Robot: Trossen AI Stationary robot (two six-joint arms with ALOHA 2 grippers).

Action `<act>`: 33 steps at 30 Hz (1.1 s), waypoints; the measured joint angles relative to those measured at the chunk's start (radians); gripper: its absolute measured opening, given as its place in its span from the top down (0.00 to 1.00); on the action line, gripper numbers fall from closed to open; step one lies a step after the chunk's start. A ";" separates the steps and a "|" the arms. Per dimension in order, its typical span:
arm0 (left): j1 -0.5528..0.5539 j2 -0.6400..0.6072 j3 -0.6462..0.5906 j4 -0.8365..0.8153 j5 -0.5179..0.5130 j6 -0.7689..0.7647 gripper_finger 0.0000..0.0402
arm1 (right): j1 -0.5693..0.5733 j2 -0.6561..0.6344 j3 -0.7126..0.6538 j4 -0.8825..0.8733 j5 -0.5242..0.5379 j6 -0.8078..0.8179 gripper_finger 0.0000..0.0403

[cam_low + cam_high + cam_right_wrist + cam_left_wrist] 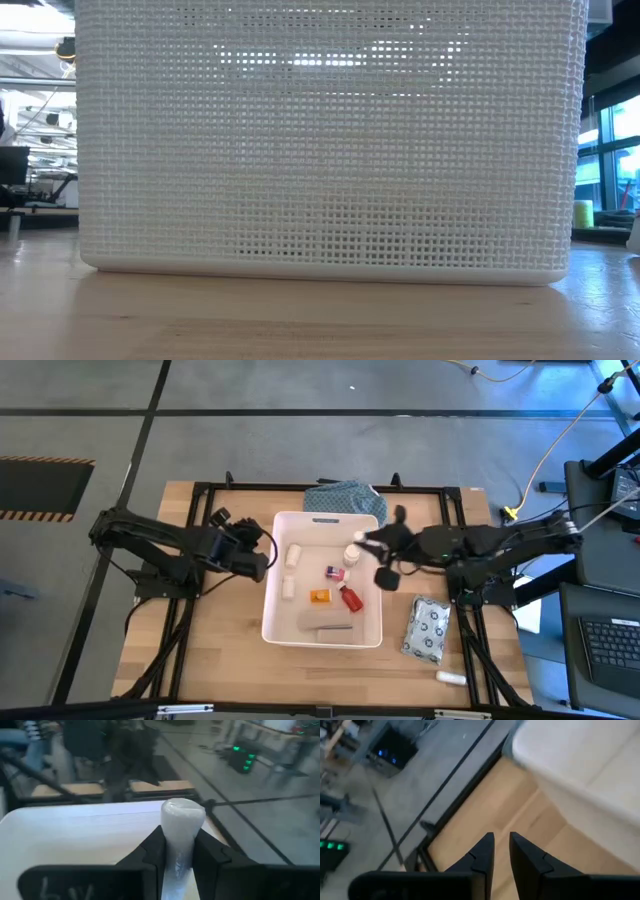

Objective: Pick & place medical supplies in basket/bin
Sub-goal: Put the top white rolled gauze into the white bin

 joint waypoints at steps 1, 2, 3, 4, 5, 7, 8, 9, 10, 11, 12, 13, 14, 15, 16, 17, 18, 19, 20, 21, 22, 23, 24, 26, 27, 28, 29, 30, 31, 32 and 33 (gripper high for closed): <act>0.000 0.000 -0.028 -0.001 0.007 -0.025 0.87 | -0.010 0.022 0.000 0.016 -0.032 -0.008 0.82; 0.000 0.000 -0.053 0.000 0.017 -0.052 0.88 | -0.021 0.045 0.000 0.027 -0.056 -0.016 0.82; 0.000 0.000 -0.078 0.001 0.024 -0.076 0.88 | -0.032 0.071 0.000 0.041 -0.074 -0.028 0.82; 0.000 0.000 -0.102 0.002 0.027 -0.101 0.88 | -0.043 0.098 0.000 0.056 -0.087 -0.033 0.82; 0.000 0.000 -0.124 0.002 0.030 -0.127 0.88 | -0.055 0.126 0.000 0.066 -0.095 -0.038 0.82; 0.000 0.000 -0.163 0.009 0.031 -0.177 0.89 | -0.083 0.180 0.000 0.092 -0.110 -0.061 0.82; 0.000 0.000 -0.180 0.009 0.033 -0.200 0.89 | -0.096 0.205 0.000 0.106 -0.127 -0.080 0.82; 0.000 0.000 -0.195 0.008 0.039 -0.222 0.89 | -0.110 0.228 0.000 0.114 -0.145 -0.086 0.82; 0.000 0.000 -0.206 0.009 0.048 -0.238 0.90 | -0.124 0.250 0.000 0.121 -0.167 -0.088 0.82; 0.000 0.000 -0.214 0.009 0.056 -0.253 0.90 | -0.139 0.273 0.000 0.132 -0.190 -0.087 0.82; 0.000 0.000 -0.222 0.011 0.068 -0.266 0.90 | -0.152 0.295 0.000 0.143 -0.216 -0.086 0.82; 0.000 0.000 -0.229 0.011 0.079 -0.277 0.90 | -0.165 0.315 0.000 0.150 -0.240 -0.084 0.82; 0.000 0.000 -0.235 0.013 0.085 -0.288 0.91 | -0.177 0.336 0.000 0.162 -0.261 -0.081 0.82; 0.000 0.000 -0.240 0.013 0.088 -0.297 0.91 | -0.187 0.356 0.000 0.179 -0.280 -0.079 0.82; 0.000 0.000 -0.245 0.013 0.090 -0.305 0.91 | -0.197 0.374 0.000 0.188 -0.294 -0.079 0.82; 0.000 0.000 -0.248 0.013 0.091 -0.310 0.91 | -0.206 0.392 0.000 0.194 -0.303 -0.079 0.82; 0.000 0.000 -0.251 0.015 0.091 -0.316 0.91 | -0.214 0.412 0.000 0.208 -0.307 -0.081 0.82; 0.000 0.000 -0.255 0.018 0.091 -0.318 0.90 | -0.220 0.434 0.000 0.223 -0.307 -0.085 0.82; 0.000 0.000 -0.258 0.019 0.091 -0.318 0.90 | -0.226 0.453 0.000 0.230 -0.308 -0.088 0.82; 0.000 0.000 -0.259 0.022 0.091 -0.318 0.90 | -0.233 0.474 0.000 0.232 -0.308 -0.088 0.82; 0.000 0.000 -0.259 0.026 0.091 -0.317 0.90 | -0.236 0.495 0.000 0.242 -0.309 -0.086 0.82; 0.000 0.000 -0.259 0.029 0.091 -0.317 0.90 | -0.240 0.513 0.000 0.251 -0.309 -0.084 0.82; 0.000 0.000 -0.259 0.032 0.091 -0.317 0.90 | -0.244 0.530 0.000 0.249 -0.309 -0.084 0.82; 0.000 0.000 -0.259 0.036 0.091 -0.317 0.91 | -0.249 0.565 0.000 0.248 -0.309 -0.084 0.82; 0.000 0.000 -0.259 0.035 0.091 -0.316 0.91 | -0.250 0.580 0.000 0.248 -0.309 -0.082 0.82; 0.000 0.000 -0.259 0.035 0.091 -0.316 0.92 | -0.251 0.596 0.000 0.246 -0.309 -0.079 0.82; 0.000 0.000 -0.259 0.035 0.091 -0.316 0.92 | -0.252 0.609 -0.001 0.245 -0.309 -0.079 0.82; 0.000 0.000 -0.259 0.035 0.091 -0.315 0.92 | -0.252 0.620 -0.001 0.245 -0.309 -0.079 0.82; 0.000 0.000 -0.259 0.035 0.091 -0.315 0.92 | -0.252 0.630 0.000 0.248 -0.309 -0.079 0.82; 0.000 0.000 -0.259 0.035 0.091 -0.315 0.92 | -0.252 0.639 -0.001 0.248 -0.309 -0.082 0.82; 0.000 0.000 -0.259 0.035 0.091 -0.315 0.92 | -0.252 0.647 -0.001 0.246 -0.309 -0.084 0.82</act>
